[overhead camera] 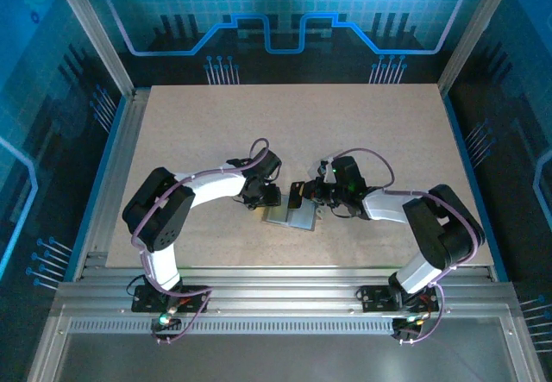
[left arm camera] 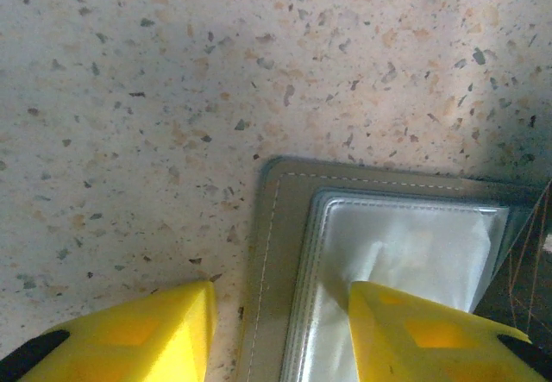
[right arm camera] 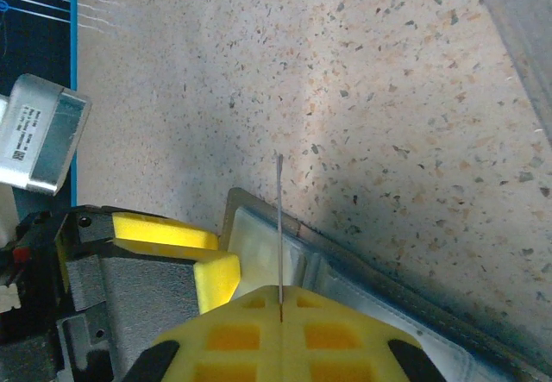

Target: Put the credit cards into the card holder

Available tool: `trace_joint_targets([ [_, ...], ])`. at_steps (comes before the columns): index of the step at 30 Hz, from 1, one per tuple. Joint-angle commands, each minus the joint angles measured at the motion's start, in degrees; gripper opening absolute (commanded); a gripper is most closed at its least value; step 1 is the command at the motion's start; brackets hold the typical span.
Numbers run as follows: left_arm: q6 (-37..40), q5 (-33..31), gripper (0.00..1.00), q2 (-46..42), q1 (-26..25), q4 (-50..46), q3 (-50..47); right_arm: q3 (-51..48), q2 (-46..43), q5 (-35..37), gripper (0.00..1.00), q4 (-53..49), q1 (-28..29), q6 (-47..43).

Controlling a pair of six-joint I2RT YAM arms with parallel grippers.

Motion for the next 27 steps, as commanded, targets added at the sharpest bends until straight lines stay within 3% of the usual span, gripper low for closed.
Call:
trace_joint_targets([
  [1, -0.92, -1.75, 0.46, 0.86, -0.53, -1.67, -2.44, 1.12, 0.41, 0.8, 0.0, 0.16, 0.37, 0.21],
  [27, -1.41, -1.53, 0.46, 0.94, -0.53, -1.58, -2.53, -1.8, -1.31, 7.16, 0.0, -2.02, 4.32, 1.07],
])
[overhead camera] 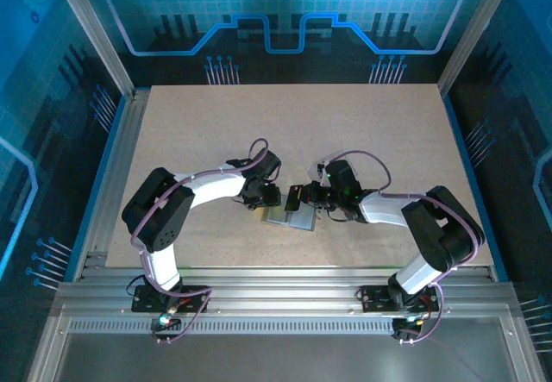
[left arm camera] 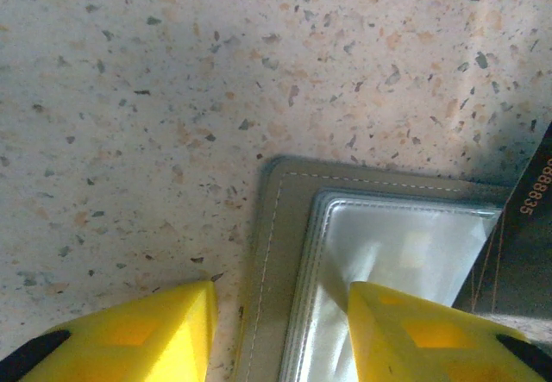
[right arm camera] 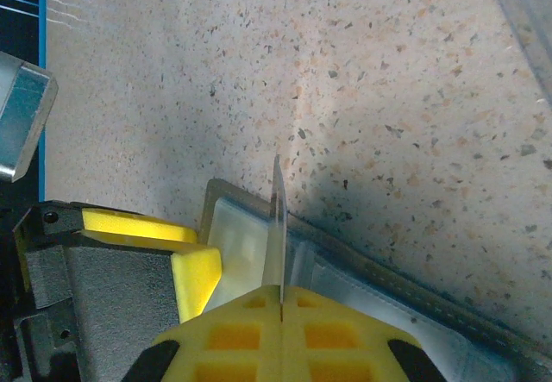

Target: Put the credit cards into the card holder

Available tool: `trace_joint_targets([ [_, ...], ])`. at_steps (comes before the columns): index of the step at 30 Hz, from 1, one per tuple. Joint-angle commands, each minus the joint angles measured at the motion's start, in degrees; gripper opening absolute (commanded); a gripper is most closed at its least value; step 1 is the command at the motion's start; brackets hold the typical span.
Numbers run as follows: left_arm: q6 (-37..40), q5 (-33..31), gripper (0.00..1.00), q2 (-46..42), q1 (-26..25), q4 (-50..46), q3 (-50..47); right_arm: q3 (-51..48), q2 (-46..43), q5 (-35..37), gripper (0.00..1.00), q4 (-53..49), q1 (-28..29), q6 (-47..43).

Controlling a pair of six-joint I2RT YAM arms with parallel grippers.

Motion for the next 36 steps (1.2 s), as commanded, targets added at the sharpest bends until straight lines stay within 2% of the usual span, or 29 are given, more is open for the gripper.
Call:
trace_joint_targets([
  [1, -0.48, -1.45, 0.46, 1.16, -0.52, -1.86, -2.3, -1.32, -1.02, 1.57, 0.0, -1.09, 0.72, 0.59],
  [7, -0.47, -1.55, 0.46, 1.24, -0.53, -1.69, -2.52, -1.66, -3.96, 3.3, 0.0, -5.35, 0.54, -0.85],
  [27, -0.51, -1.37, 0.45, 1.16, -0.53, -1.5, -2.97, 0.02, -0.91, 2.94, 0.0, -4.88, 2.15, -0.05],
  [36, -1.4, -0.92, 0.45, 0.99, -0.62, -0.67, -4.02, -1.12, -0.65, 4.44, 0.0, -3.47, 3.07, 3.22],
])
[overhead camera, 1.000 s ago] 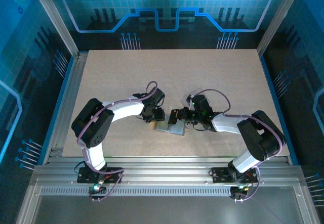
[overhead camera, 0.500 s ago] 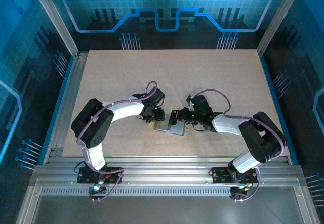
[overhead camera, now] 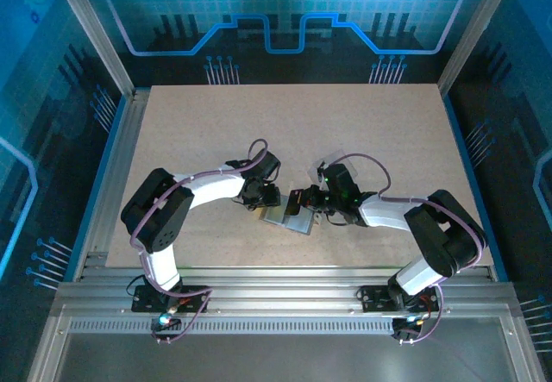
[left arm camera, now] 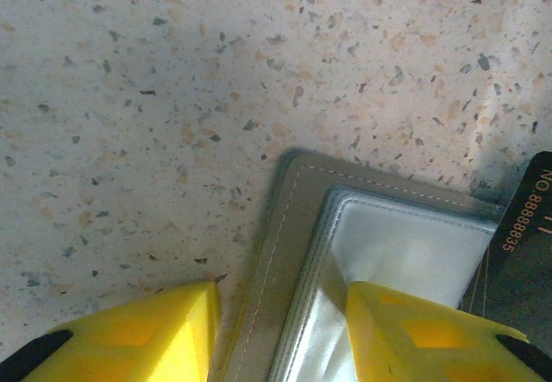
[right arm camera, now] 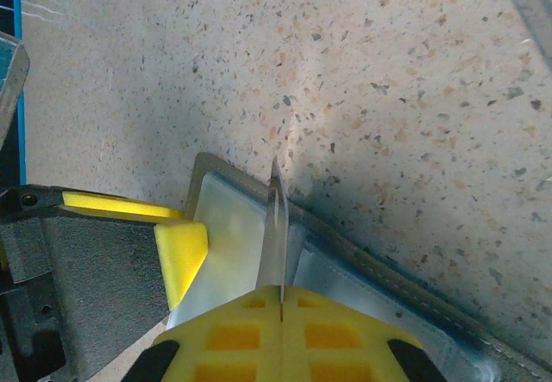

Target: Put the credit cards into the card holder

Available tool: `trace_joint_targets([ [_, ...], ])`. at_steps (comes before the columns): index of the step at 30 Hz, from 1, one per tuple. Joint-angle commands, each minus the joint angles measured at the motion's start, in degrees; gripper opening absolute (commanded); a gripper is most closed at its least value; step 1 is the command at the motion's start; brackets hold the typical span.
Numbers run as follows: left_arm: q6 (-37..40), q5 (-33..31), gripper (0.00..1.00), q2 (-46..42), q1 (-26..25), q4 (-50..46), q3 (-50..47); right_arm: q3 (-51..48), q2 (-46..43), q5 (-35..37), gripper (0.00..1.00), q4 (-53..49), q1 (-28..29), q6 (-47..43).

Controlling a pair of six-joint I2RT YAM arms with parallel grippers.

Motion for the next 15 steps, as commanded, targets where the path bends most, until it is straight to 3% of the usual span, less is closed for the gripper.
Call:
trace_joint_targets([
  [1, -1.42, -0.66, 0.45, 1.45, -0.7, -1.84, -3.23, -0.23, 1.38, 1.58, 0.0, 0.01, 0.87, 1.72],
  [15, -7.45, -0.56, 0.37, -2.84, -1.56, 0.62, -12.11, 1.4, 3.38, 2.83, 0.0, 0.01, 1.11, 2.23],
])
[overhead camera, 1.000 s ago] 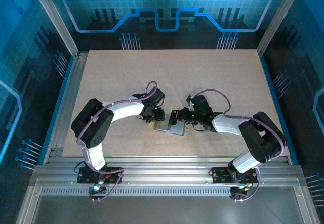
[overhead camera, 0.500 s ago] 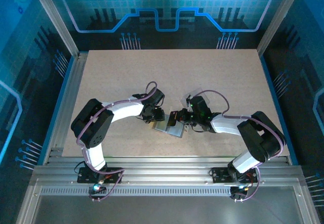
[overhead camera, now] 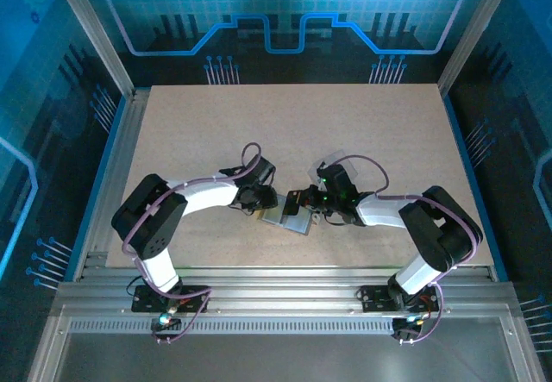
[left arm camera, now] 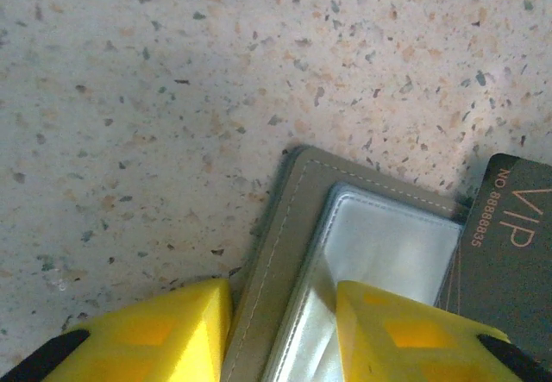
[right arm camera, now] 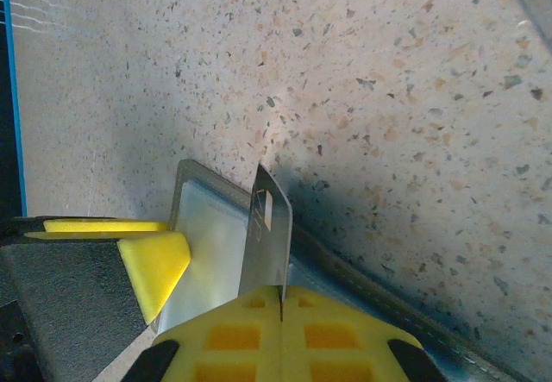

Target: Put the credit cards into the card holder

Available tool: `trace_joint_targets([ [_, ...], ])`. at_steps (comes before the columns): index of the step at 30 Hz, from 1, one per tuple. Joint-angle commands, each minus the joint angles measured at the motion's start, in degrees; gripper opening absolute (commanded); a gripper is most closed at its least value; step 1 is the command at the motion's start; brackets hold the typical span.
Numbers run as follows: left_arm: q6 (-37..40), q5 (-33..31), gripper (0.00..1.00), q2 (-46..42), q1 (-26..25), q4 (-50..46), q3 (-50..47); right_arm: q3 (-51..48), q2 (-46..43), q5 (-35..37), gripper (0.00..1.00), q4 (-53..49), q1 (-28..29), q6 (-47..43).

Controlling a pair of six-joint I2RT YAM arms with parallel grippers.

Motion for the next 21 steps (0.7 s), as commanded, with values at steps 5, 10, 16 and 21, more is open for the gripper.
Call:
trace_joint_targets([
  [5, -5.13, 0.58, 0.34, 0.32, -1.76, -6.35, -7.83, 2.23, 1.69, 2.69, 0.0, -1.79, 1.19, -1.23],
  [10, -6.93, 0.91, 0.32, 0.25, -2.64, -5.47, -9.42, 3.98, 2.45, 3.47, 0.0, -4.19, 2.18, -2.86],
  [16, -9.5, 1.1, 0.31, -0.46, -3.71, -5.41, -10.61, 4.96, 2.52, 3.78, 0.0, -5.02, 2.76, -4.47],
  [21, -11.33, 1.04, 0.31, -0.94, -4.16, -5.44, -11.66, 4.92, 2.53, 1.57, 0.0, -4.88, 2.92, -5.65],
])
